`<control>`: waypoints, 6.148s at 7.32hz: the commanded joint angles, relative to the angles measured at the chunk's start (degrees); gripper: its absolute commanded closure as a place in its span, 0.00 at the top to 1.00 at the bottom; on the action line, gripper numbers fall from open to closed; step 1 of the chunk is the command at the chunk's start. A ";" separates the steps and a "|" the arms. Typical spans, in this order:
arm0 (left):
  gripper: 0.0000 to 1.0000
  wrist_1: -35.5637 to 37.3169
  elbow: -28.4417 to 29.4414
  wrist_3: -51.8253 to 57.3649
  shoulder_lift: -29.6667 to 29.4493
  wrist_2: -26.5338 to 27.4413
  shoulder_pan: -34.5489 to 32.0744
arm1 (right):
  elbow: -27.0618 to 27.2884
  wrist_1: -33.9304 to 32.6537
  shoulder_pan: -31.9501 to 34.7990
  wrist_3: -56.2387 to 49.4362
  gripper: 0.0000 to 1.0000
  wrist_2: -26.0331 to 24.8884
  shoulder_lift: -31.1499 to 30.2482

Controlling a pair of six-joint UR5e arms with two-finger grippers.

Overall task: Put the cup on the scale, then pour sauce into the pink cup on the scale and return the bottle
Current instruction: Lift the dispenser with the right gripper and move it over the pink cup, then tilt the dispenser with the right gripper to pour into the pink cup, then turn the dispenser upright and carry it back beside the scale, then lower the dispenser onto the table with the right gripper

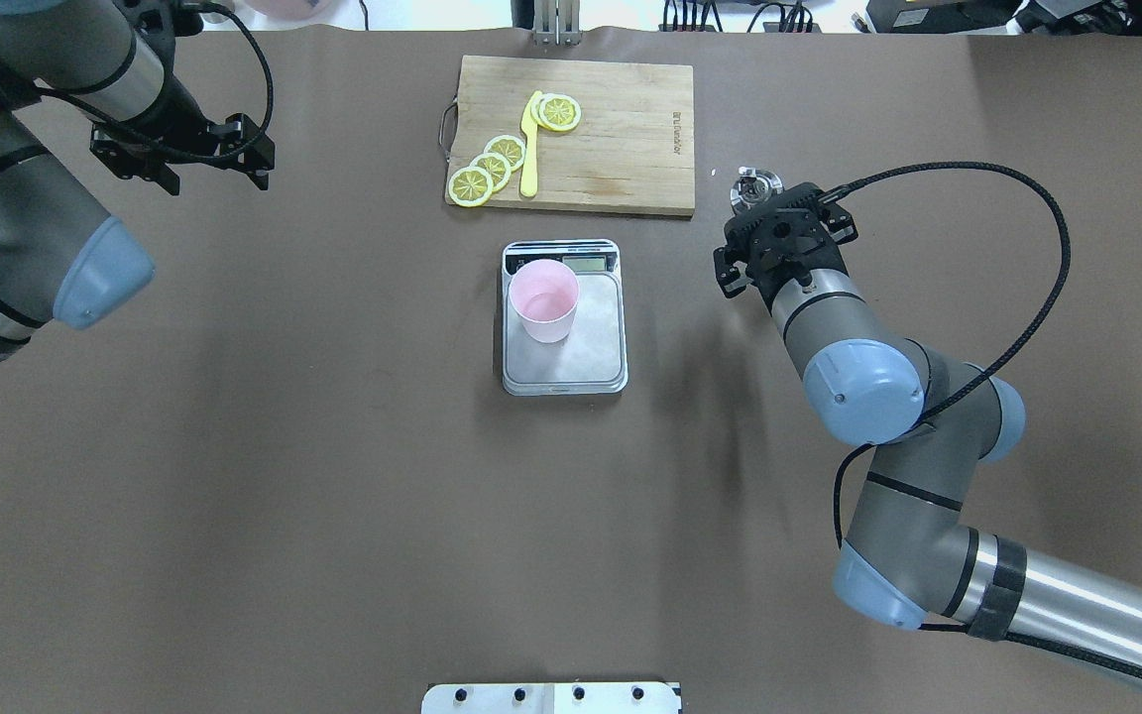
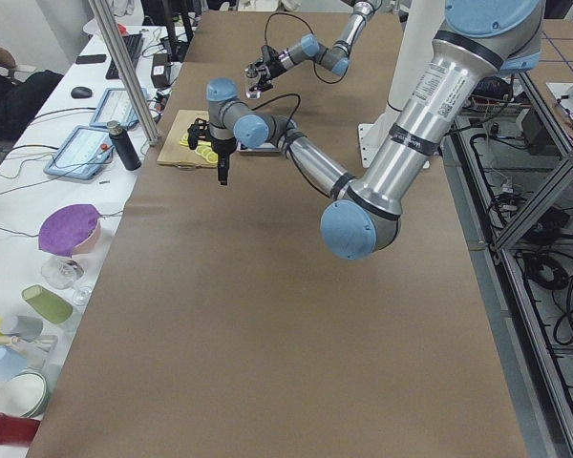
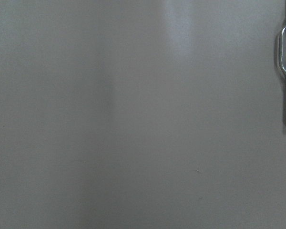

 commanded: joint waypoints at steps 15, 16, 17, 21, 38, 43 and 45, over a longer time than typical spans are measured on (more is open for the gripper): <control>0.99 -2.10 5.62 4.74 1.12 -0.38 -2.27 | -5.29 -35.68 -11.23 -29.95 0.00 -36.83 12.96; 0.99 -2.10 5.63 4.74 1.12 -0.38 -2.27 | -5.29 -35.68 -11.32 -31.61 0.00 -37.71 12.87; 0.99 -2.10 5.71 4.74 1.12 -0.38 -2.27 | -5.38 -35.68 -11.41 -32.58 0.00 -38.50 12.95; 0.99 -2.10 5.71 4.74 1.12 -0.38 -2.27 | -5.38 -34.98 -11.68 -32.25 0.00 -39.04 12.78; 0.99 -2.01 5.01 3.95 0.50 -0.20 -2.18 | 5.96 -1.85 0.88 28.92 0.00 5.06 -6.03; 0.99 -2.01 5.10 3.95 0.50 -0.11 -2.18 | 2.98 -0.35 1.16 31.30 0.00 6.84 -5.94; 0.99 -2.01 5.10 4.04 0.50 -0.11 -2.18 | 2.10 -0.35 1.07 31.22 0.00 7.19 -5.85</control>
